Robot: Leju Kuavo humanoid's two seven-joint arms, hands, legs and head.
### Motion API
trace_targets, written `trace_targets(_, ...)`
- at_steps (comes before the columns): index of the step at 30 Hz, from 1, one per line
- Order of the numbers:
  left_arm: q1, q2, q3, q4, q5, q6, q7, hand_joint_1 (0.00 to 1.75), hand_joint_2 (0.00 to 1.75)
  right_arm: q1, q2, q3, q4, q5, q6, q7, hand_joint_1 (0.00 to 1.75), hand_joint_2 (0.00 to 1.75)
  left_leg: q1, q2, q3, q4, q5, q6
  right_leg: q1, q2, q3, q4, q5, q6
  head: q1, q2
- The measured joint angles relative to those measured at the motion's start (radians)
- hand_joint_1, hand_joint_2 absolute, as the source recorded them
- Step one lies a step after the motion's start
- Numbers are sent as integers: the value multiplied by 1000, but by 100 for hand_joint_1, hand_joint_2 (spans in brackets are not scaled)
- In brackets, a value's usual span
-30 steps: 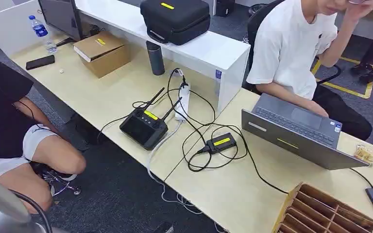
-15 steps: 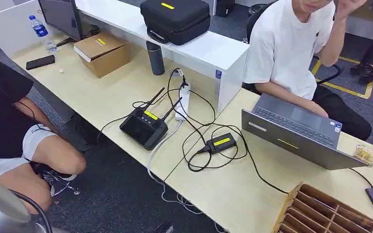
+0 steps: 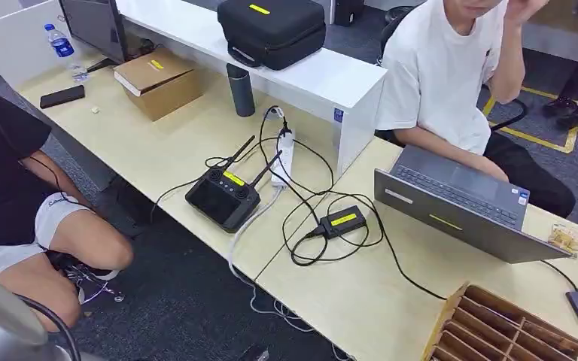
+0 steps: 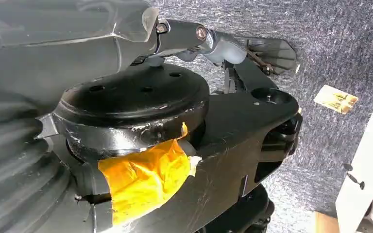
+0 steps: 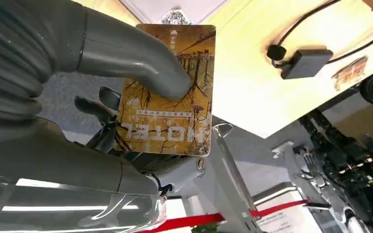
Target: Pass the card to the sensor for recognition and then transmit it.
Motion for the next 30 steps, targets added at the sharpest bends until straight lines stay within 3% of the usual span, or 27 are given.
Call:
trace_targets(13, -2, 4, 0, 0, -5, -12, 11, 0, 175, 0, 18, 3, 38, 24, -2, 3, 175, 175, 0, 0, 0, 0, 0, 0, 0, 0, 0, 0, 0, 0, 0, 0)
trace_targets(19, -4, 7, -13, 0, -8, -14, 15, 0, 175, -26, 58, 11, 163, 62, -29, -11, 175, 175, 0, 1, 1, 0, 0, 0, 0, 1, 0, 0, 0, 0, 0, 0)
trace_targets(30, -5, 9, -16, 0, -9, -17, 16, 0, 175, -54, 74, 20, 211, 71, -30, -12, 175, 175, 0, 1, 3, 0, 0, 0, 0, 1, 1, 0, 0, 0, 0, 0)
